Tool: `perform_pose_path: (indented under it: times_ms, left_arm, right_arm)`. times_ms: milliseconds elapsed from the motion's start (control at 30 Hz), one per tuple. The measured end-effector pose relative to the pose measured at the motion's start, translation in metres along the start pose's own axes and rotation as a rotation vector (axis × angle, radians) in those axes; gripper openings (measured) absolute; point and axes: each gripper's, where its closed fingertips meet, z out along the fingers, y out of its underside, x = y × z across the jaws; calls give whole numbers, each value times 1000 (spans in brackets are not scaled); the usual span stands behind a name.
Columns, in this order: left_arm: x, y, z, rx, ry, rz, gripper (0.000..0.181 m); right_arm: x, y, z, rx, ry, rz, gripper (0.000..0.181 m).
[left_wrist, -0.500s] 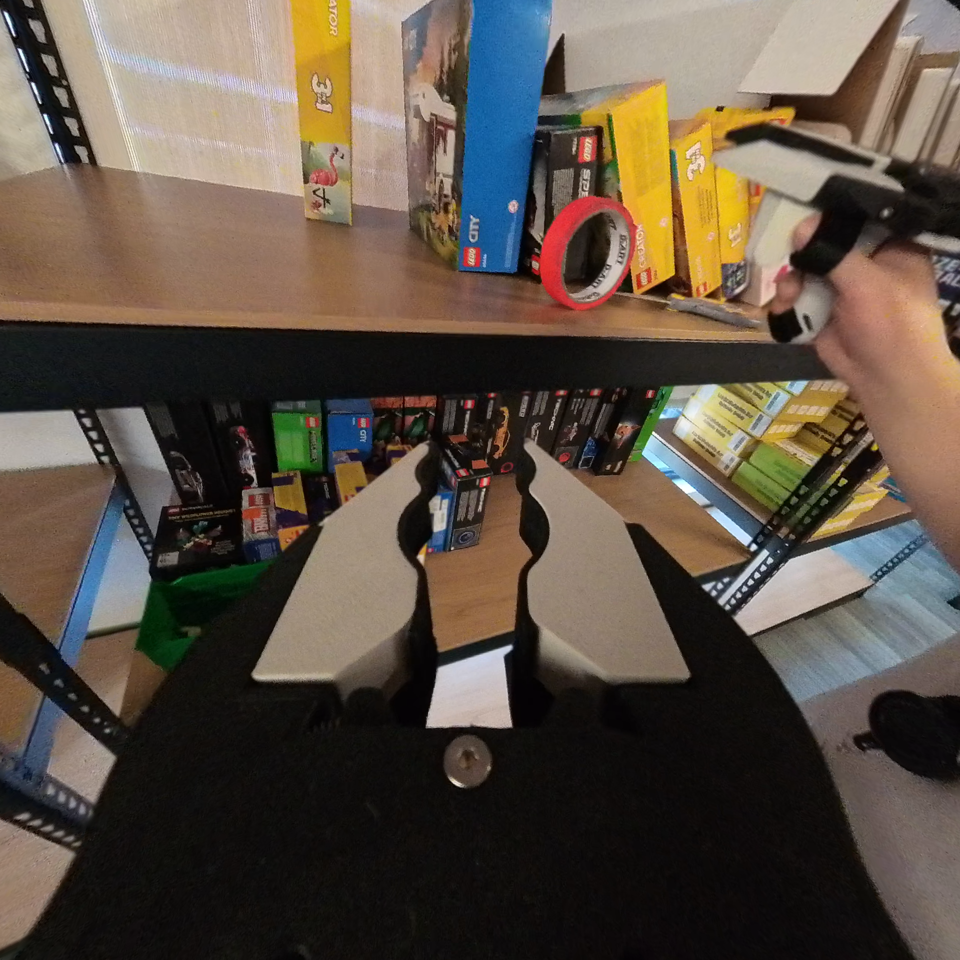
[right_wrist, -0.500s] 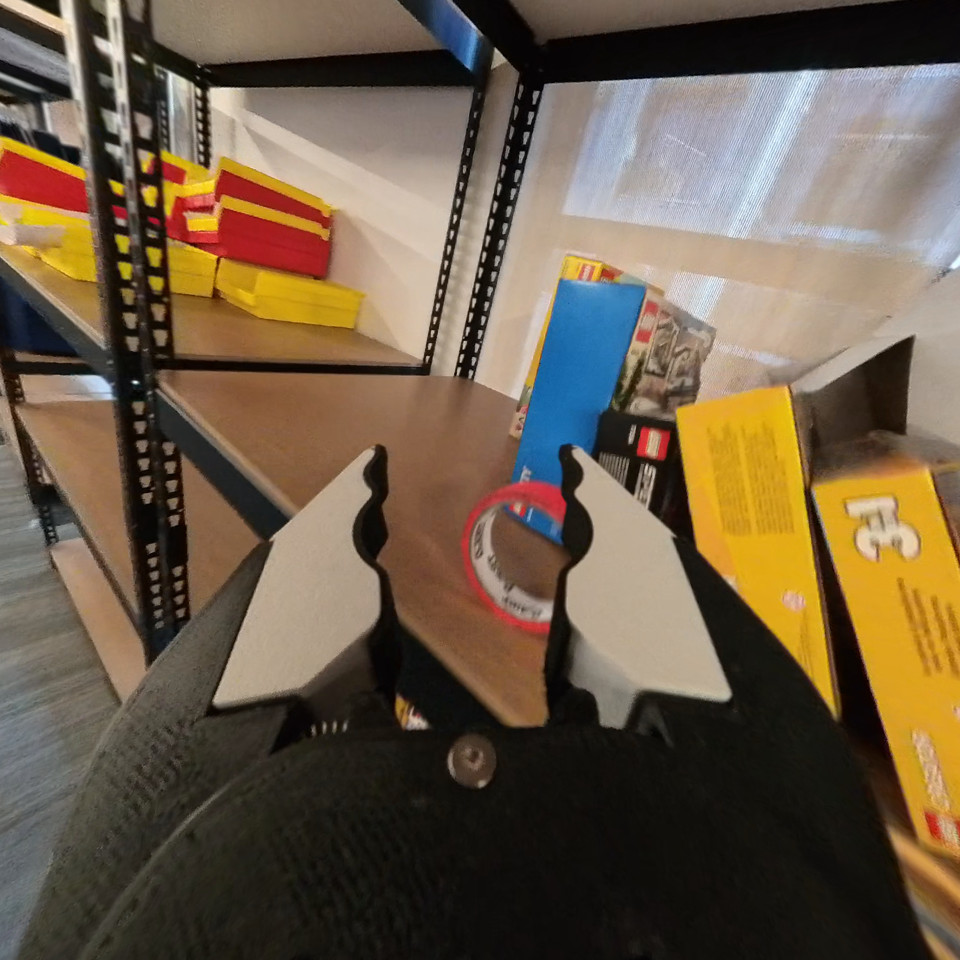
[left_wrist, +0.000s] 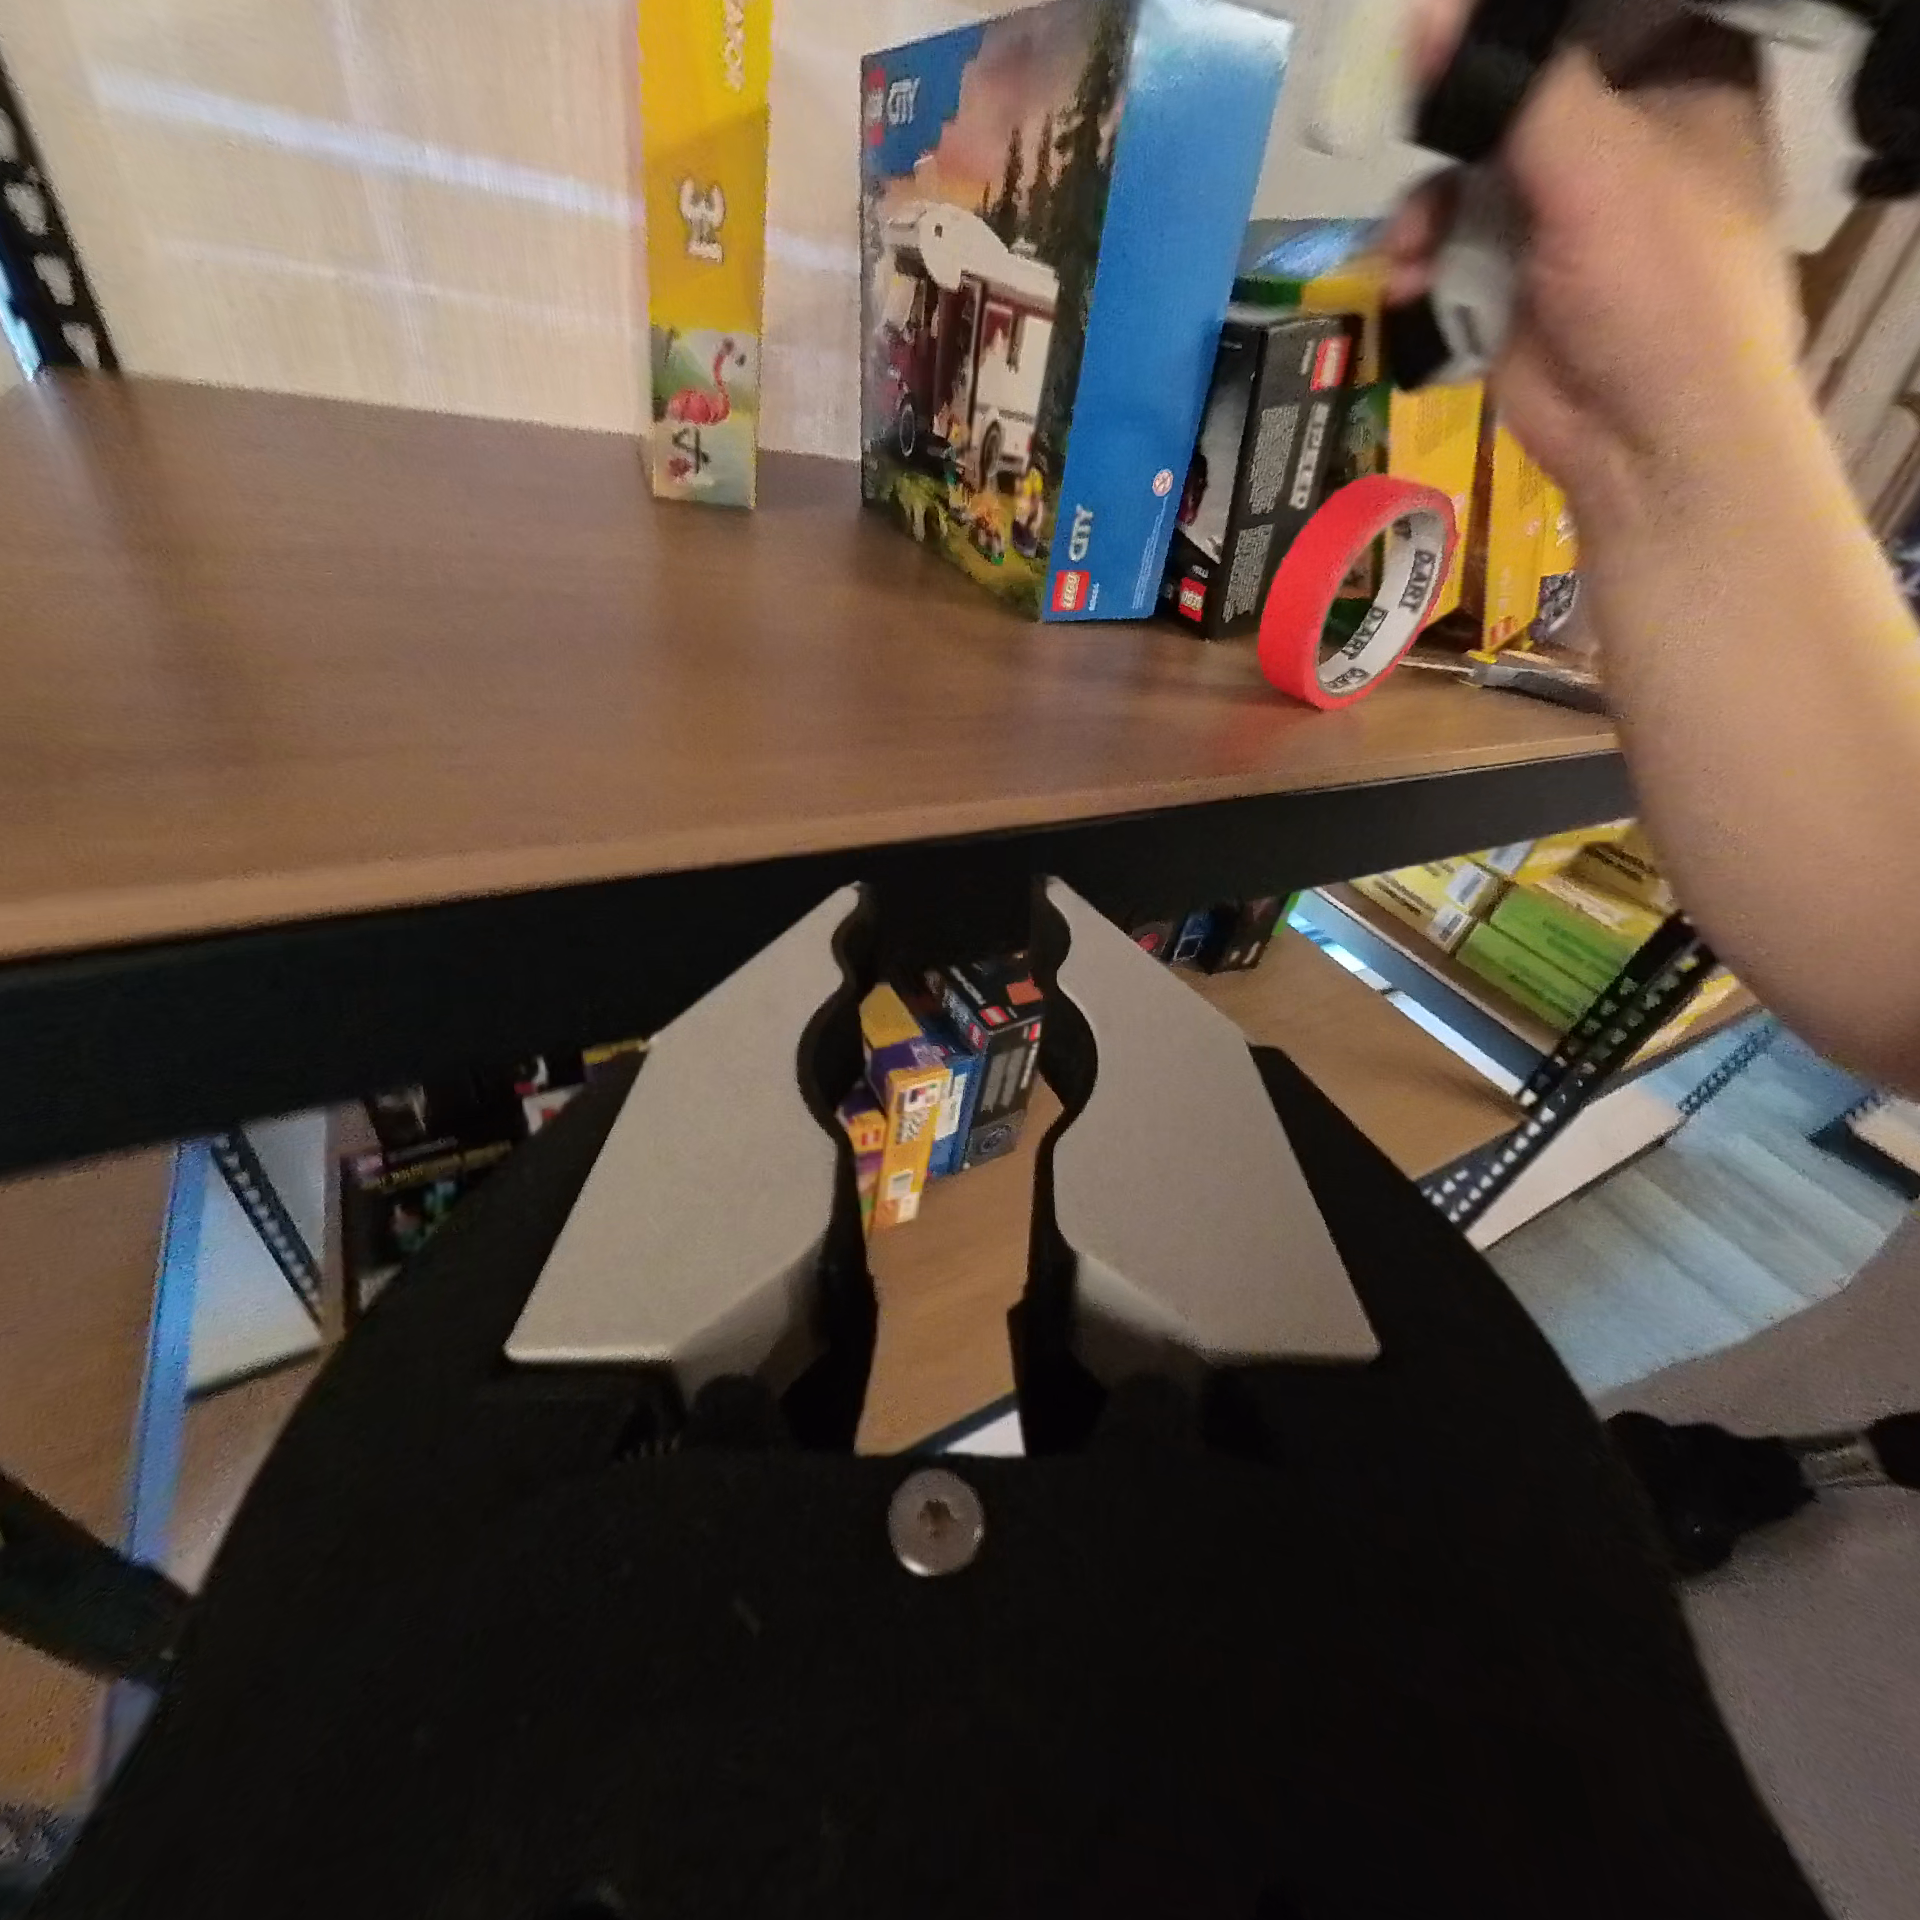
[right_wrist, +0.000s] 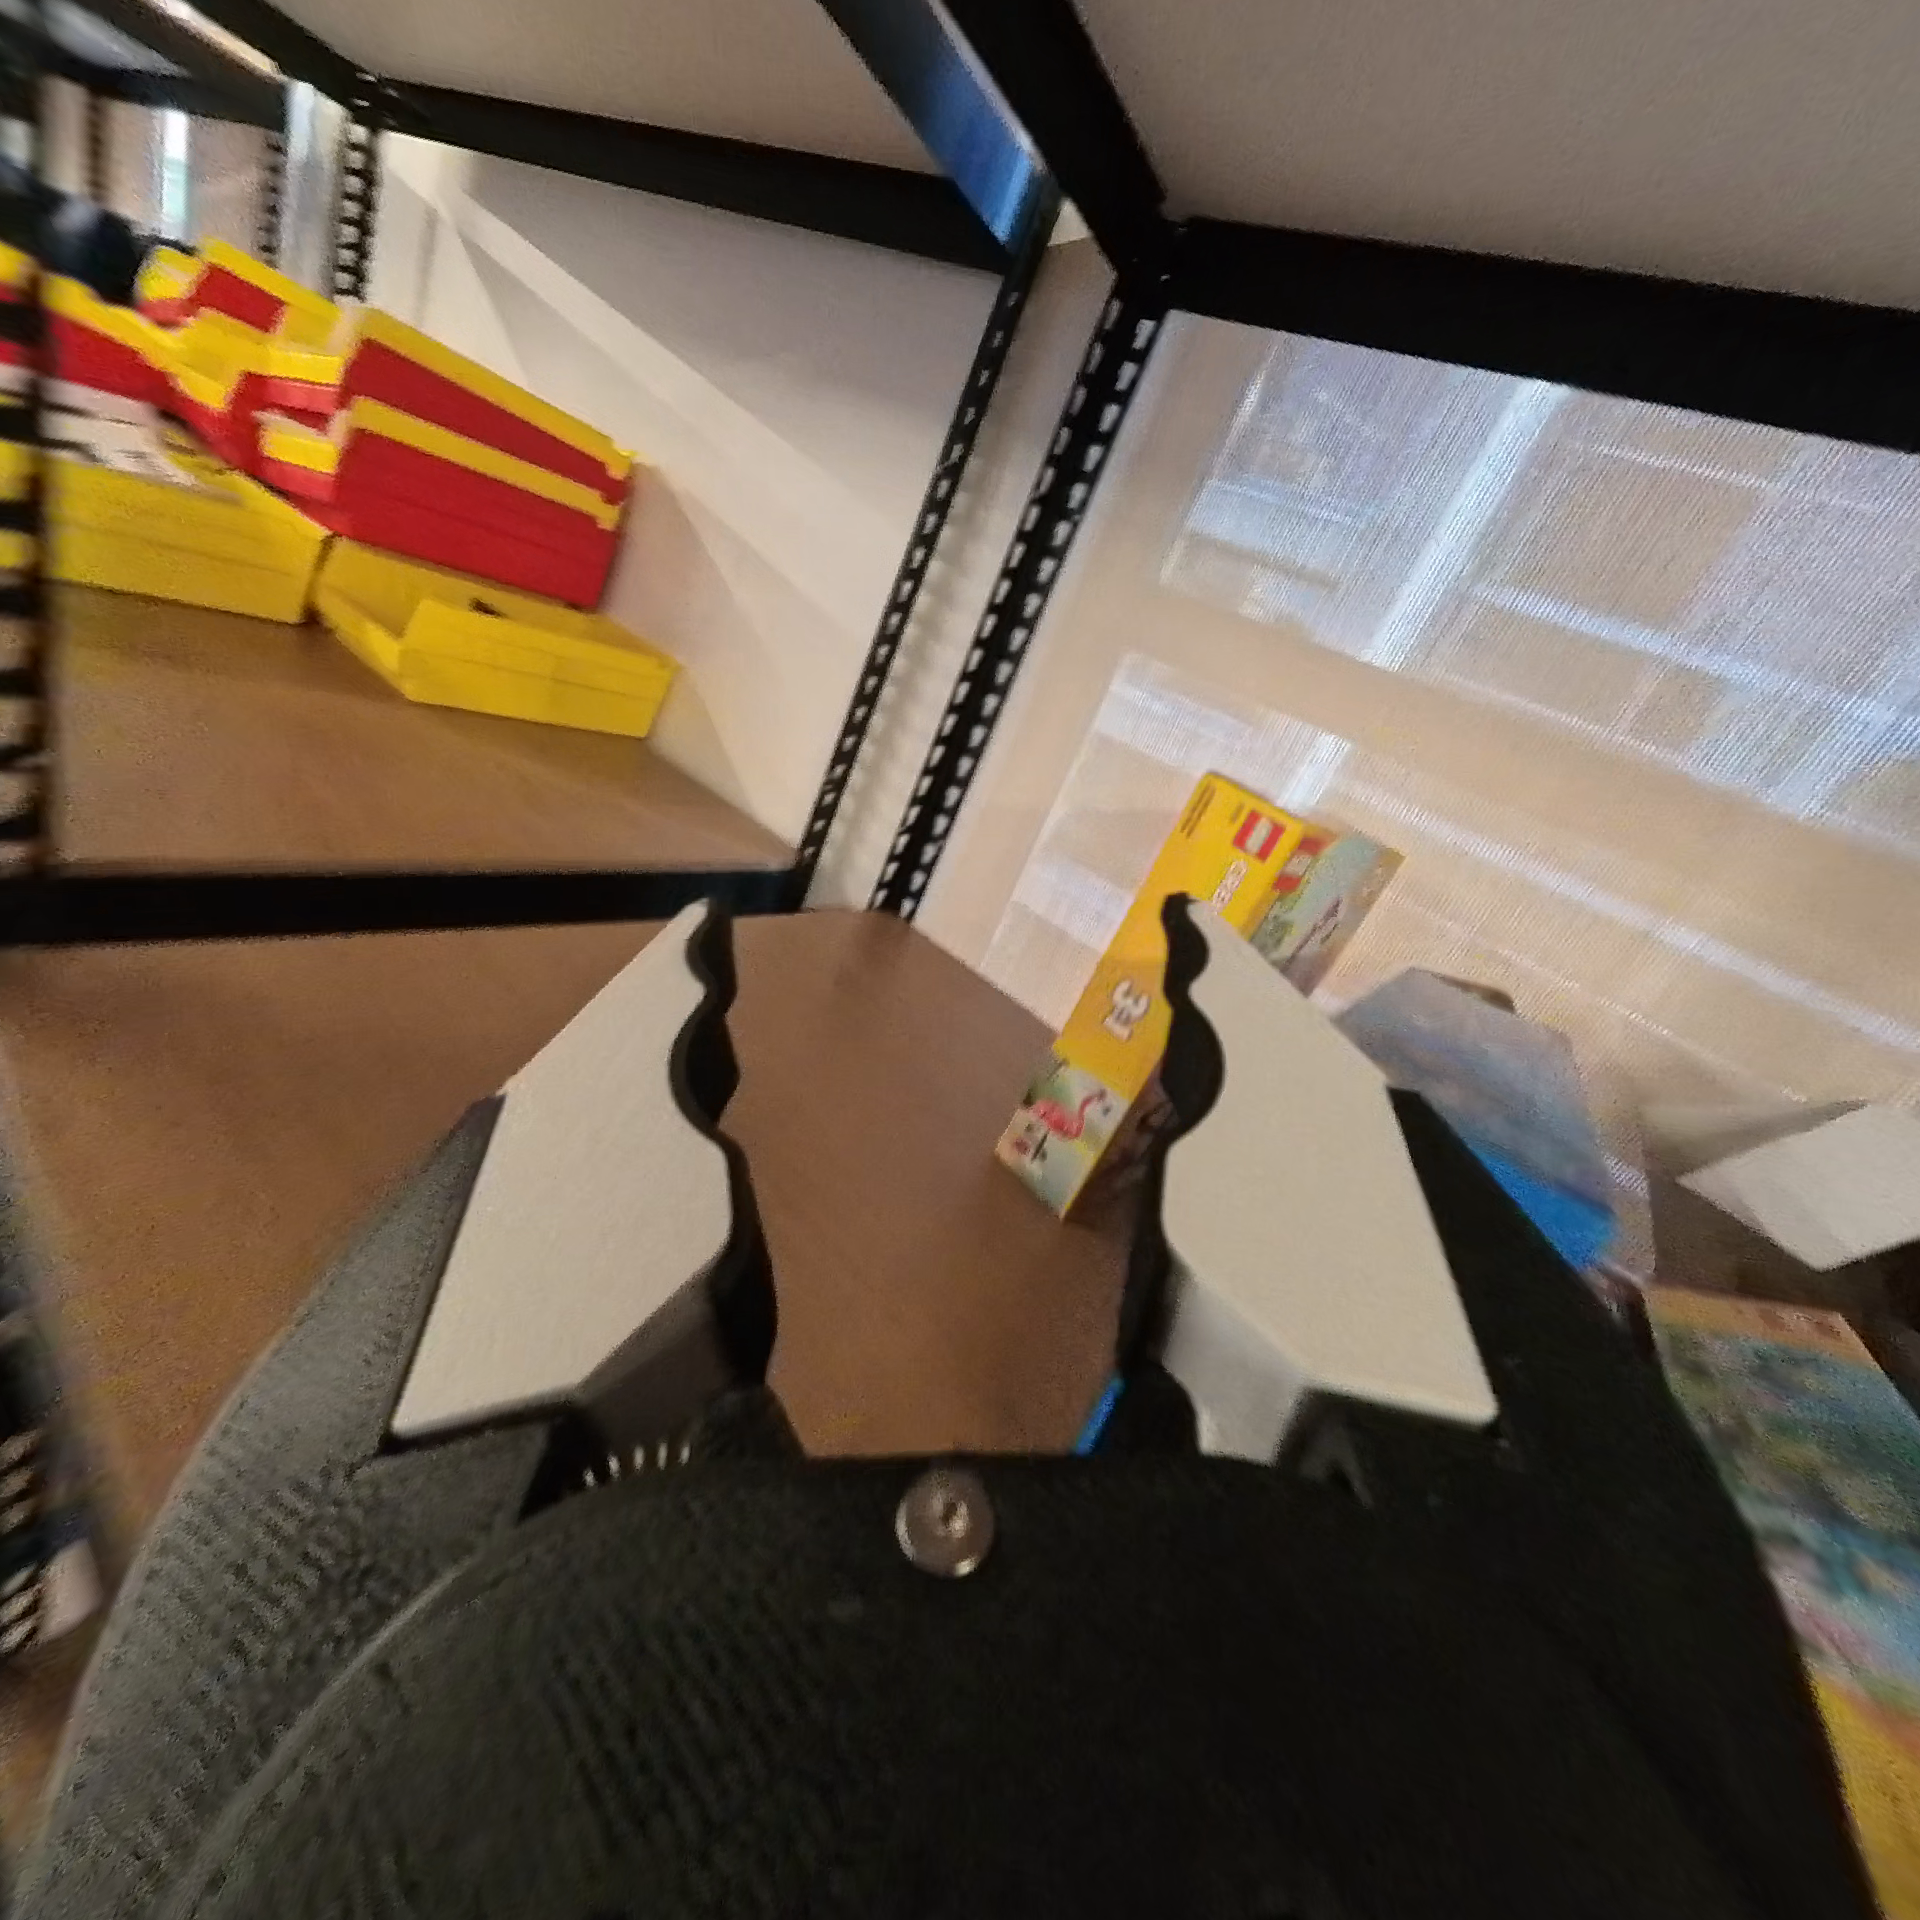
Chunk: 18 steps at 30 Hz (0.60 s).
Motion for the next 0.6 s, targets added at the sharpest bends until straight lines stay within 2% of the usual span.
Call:
perform_pose_path:
  times_ms: [100,200,267,333,400,533,600]
  left_arm:
    - [-18,-16,9,0,114,52,26]
    - [-32,-26,15,-34,256,91,27]
    - [-39,-31,15,-40,345,124,27]
    - [-49,-33,13,-50,385,184,26]
    - [-61,-33,10,-61,399,238,25]
    - [-77,-24,0,-93,449,235,24]
    - [-84,-18,-4,-107,474,212,24]
  right_arm:
    - [14,11,81,-41,114,46,99]
    - [47,43,160,-141,278,97,111]
    - [78,74,200,-217,411,117,118]
    - [105,110,222,-301,531,110,119]
    - [117,139,235,-345,577,156,117]
    - [128,158,252,-343,632,212,109]
    - [133,166,257,-389,656,192,103]
